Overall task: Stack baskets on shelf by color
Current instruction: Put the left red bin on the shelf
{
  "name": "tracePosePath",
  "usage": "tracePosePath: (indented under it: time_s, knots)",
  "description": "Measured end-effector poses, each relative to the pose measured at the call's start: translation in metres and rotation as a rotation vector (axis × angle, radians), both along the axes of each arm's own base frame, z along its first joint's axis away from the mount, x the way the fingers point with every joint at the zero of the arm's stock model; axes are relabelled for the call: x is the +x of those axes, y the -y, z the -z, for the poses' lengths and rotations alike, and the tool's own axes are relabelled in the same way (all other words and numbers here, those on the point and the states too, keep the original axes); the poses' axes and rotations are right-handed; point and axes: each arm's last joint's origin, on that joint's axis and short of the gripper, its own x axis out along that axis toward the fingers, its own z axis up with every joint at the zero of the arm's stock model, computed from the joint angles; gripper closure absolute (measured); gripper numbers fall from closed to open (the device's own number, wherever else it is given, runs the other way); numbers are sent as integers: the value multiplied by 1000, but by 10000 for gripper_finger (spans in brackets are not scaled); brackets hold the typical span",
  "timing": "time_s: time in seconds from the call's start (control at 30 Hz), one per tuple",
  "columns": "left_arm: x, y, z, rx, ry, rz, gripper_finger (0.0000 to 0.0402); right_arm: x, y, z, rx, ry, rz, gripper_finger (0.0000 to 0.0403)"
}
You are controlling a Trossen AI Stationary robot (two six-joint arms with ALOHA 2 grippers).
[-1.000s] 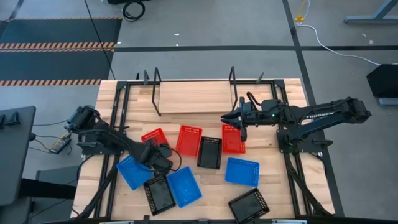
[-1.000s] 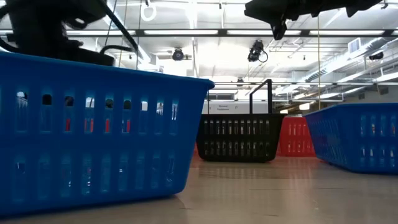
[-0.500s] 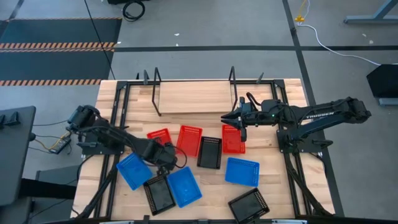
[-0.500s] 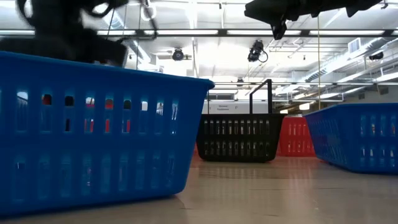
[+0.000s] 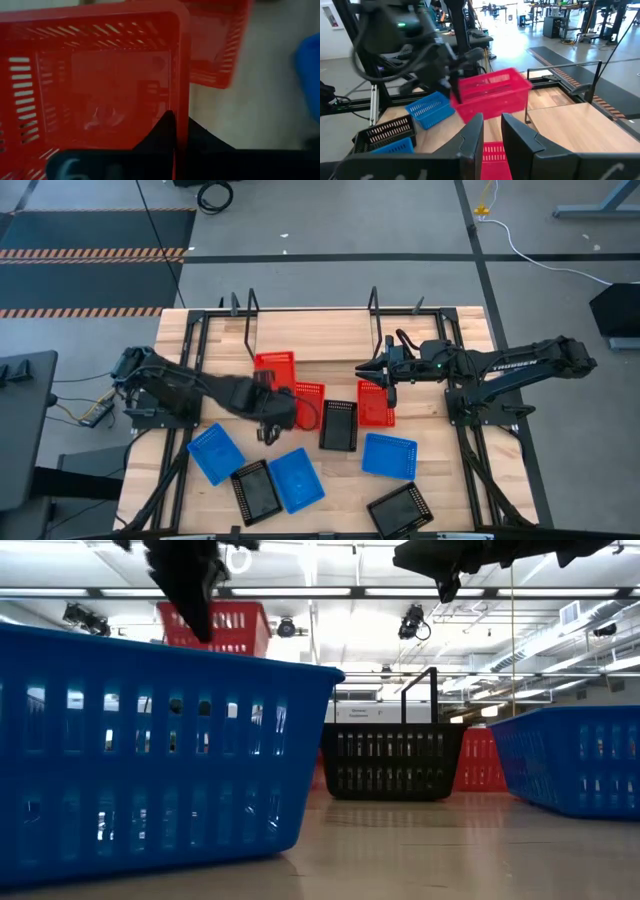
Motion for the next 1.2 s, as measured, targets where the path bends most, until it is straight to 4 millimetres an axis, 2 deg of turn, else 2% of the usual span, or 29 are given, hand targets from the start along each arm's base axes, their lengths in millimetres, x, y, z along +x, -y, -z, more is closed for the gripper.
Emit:
tracePosePath:
  time_s: [0.23, 0.4, 0.53, 0.67, 0.8, 1.0, 1.2]
  knots:
    - [10, -62, 11, 70, -75, 62, 395, 0, 0, 0, -4, 0, 0, 328]
    - [12, -117, 24, 0, -48, 44, 393, 0, 0, 0, -4, -1, 0, 328]
    - [5, -155, 39, -3, -33, 30, 392, 0, 0, 1, 4, -7, 0, 328]
    - [-6, -184, 55, 2, -26, 3, 391, 0, 0, 3, 4, -34, 0, 328]
    - [-18, -200, 67, -13, -41, -10, 391, -1, 0, 6, -4, -62, -1, 328]
    - [-24, -206, 75, -71, -34, -10, 388, -1, 1, 6, -43, -64, -4, 328]
    - [-24, -204, 75, -75, -37, 13, 346, -1, 4, 6, -54, -65, 12, 328]
